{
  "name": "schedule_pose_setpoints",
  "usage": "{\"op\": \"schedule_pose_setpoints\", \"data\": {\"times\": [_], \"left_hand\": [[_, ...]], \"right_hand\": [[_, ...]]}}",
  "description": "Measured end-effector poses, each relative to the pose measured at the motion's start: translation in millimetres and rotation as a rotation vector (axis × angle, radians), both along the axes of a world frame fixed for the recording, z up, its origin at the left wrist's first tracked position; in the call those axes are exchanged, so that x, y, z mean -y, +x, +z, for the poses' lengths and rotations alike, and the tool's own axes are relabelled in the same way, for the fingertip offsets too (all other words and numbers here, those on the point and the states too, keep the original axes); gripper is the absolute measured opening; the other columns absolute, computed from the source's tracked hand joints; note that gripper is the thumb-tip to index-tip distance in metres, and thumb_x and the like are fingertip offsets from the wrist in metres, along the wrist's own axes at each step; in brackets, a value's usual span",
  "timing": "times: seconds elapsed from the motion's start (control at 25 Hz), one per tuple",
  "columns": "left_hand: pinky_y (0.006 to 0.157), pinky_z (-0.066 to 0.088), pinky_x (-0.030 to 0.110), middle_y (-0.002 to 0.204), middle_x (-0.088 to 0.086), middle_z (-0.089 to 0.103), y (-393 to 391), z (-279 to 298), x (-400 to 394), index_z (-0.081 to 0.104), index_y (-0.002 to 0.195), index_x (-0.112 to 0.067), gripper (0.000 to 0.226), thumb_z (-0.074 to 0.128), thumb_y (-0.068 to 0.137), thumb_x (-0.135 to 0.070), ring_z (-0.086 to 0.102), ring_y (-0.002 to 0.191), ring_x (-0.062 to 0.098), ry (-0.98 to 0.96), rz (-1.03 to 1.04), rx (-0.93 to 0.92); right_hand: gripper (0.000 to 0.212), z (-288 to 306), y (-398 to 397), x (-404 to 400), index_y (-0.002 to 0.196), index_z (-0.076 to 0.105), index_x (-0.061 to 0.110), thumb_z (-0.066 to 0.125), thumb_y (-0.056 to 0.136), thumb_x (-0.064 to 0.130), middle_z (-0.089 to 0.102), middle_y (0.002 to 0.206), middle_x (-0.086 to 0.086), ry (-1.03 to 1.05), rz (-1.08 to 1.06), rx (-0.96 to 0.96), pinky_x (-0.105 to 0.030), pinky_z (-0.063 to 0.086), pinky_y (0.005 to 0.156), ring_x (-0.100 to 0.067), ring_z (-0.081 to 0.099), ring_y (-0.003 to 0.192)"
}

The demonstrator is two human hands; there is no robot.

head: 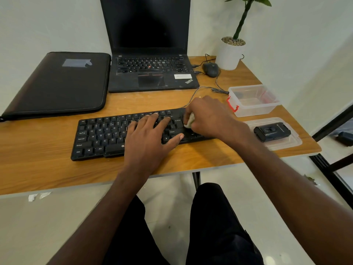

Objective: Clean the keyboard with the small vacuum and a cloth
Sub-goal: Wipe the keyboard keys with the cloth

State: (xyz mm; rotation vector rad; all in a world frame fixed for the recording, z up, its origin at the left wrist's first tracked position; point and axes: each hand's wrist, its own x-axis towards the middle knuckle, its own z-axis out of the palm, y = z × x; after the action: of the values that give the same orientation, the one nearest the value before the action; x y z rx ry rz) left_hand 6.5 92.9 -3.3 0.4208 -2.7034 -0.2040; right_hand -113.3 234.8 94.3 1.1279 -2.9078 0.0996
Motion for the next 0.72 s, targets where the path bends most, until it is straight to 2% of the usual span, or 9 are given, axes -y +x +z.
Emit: {"op": "schedule_pose_setpoints", "data": {"times": [0.12, 0.28, 0.36, 0.44, 0.48, 0.6, 0.64, 0.72], "left_hand": [[0.12, 0.033, 0.055, 0.154, 0.006, 0.056, 0.2, 0.7, -0.1, 0.056, 0.151, -0.03, 0.077, 0.037, 0.098, -0.082, 0.049, 0.144, 0.027, -0.001, -0.002, 0.009], [0.119, 0.034, 0.054, 0.153, 0.005, 0.057, 0.6, 0.4, -1.2, 0.058, 0.15, -0.03, 0.077, 0.035, 0.097, -0.082, 0.05, 0.143, 0.027, -0.012, 0.005, 0.001], [0.118, 0.035, 0.055, 0.152, 0.005, 0.057, 0.6, 0.2, -0.3, 0.058, 0.149, -0.03, 0.078, 0.035, 0.097, -0.082, 0.051, 0.142, 0.027, -0.014, 0.009, -0.001], [0.119, 0.035, 0.055, 0.152, 0.005, 0.057, 1.4, 0.0, -0.5, 0.058, 0.149, -0.03, 0.077, 0.036, 0.097, -0.082, 0.051, 0.142, 0.027, -0.005, 0.003, -0.004], [0.12, 0.034, 0.055, 0.152, 0.004, 0.057, 1.6, 0.1, -1.2, 0.057, 0.15, -0.031, 0.077, 0.036, 0.097, -0.082, 0.05, 0.142, 0.026, 0.001, 0.001, -0.002], [0.122, 0.032, 0.055, 0.154, 0.003, 0.054, 1.5, 2.0, -1.6, 0.054, 0.152, -0.033, 0.076, 0.036, 0.098, -0.082, 0.047, 0.145, 0.025, 0.01, 0.003, 0.012], [0.122, 0.032, 0.055, 0.154, 0.003, 0.054, 1.7, 2.2, -1.6, 0.054, 0.152, -0.033, 0.076, 0.037, 0.098, -0.082, 0.047, 0.145, 0.025, 0.011, 0.005, 0.011], [0.121, 0.033, 0.055, 0.154, 0.003, 0.055, 1.4, 2.1, -1.0, 0.055, 0.151, -0.032, 0.076, 0.036, 0.097, -0.083, 0.048, 0.144, 0.025, 0.006, 0.008, 0.002]], "right_hand": [[0.021, -5.2, -10.8, 12.5, 0.104, 0.079, 0.029, 0.075, 0.088, 0.017, 0.071, 0.118, -0.001, -0.146, 0.003, 0.085, -0.032, 0.051, 0.074, -0.021, 0.064, 0.11], [0.029, -10.9, -32.4, 12.9, 0.116, 0.077, 0.022, 0.078, 0.088, 0.016, 0.071, 0.122, -0.005, -0.212, -0.21, -0.06, -0.036, 0.055, 0.083, -0.024, 0.066, 0.112], [0.03, -19.5, -24.2, 12.6, 0.113, 0.077, 0.026, 0.078, 0.085, 0.013, 0.07, 0.12, 0.001, -0.279, -0.056, -0.074, -0.037, 0.056, 0.086, -0.022, 0.064, 0.112], [0.032, -29.5, -16.6, 7.8, 0.108, 0.076, 0.029, 0.076, 0.084, 0.009, 0.069, 0.118, 0.006, -0.224, 0.13, -0.061, -0.038, 0.056, 0.083, -0.02, 0.061, 0.111], [0.031, -28.8, -23.1, 2.0, 0.106, 0.076, 0.03, 0.076, 0.084, 0.009, 0.069, 0.117, 0.007, -0.209, 0.103, -0.078, -0.037, 0.055, 0.081, -0.02, 0.061, 0.11], [0.027, -17.7, -61.9, -7.6, 0.108, 0.077, 0.028, 0.078, 0.086, 0.013, 0.073, 0.115, 0.0, -0.255, -0.196, -0.041, -0.033, 0.052, 0.081, -0.023, 0.066, 0.107], [0.028, -17.0, -65.0, -2.8, 0.111, 0.077, 0.028, 0.078, 0.086, 0.014, 0.073, 0.114, 0.0, -0.278, -0.195, -0.03, -0.033, 0.051, 0.082, -0.023, 0.067, 0.107], [0.03, -19.5, -47.1, 16.2, 0.115, 0.075, 0.027, 0.077, 0.087, 0.018, 0.073, 0.112, 0.003, -0.327, -0.035, 0.009, -0.031, 0.05, 0.082, -0.018, 0.066, 0.105]]}}
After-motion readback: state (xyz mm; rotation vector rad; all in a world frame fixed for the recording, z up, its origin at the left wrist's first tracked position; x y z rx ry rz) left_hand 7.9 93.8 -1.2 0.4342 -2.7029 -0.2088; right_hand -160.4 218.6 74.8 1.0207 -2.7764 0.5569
